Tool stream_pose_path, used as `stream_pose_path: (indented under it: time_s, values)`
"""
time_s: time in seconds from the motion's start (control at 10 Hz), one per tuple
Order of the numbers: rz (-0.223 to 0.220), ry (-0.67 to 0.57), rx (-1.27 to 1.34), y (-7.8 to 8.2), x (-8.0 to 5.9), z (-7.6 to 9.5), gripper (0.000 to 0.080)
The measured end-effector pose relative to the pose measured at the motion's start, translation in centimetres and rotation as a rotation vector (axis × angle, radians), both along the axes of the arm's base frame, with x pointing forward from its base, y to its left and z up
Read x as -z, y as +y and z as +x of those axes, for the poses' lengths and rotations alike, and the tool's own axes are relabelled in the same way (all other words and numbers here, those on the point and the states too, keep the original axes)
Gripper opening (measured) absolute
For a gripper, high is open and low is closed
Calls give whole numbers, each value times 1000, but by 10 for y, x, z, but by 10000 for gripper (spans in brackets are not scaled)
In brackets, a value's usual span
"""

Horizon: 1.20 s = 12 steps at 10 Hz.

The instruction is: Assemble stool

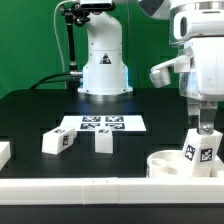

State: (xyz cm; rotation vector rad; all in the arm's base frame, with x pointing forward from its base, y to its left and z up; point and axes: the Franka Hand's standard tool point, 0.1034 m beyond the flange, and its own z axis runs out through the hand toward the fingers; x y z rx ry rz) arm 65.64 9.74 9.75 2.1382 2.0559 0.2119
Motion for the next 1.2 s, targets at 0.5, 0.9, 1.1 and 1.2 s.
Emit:
stream_pose_path:
  time_s: [0.5,0.9,1.1,1.2]
  values:
    - [-84,14,-204,8,27,-13,649]
    - [-84,15,-197,4,29,-12,409]
    - [-83,12,-190,4,28,-11,344]
    - [-77,11,-164,4,28,-11,344]
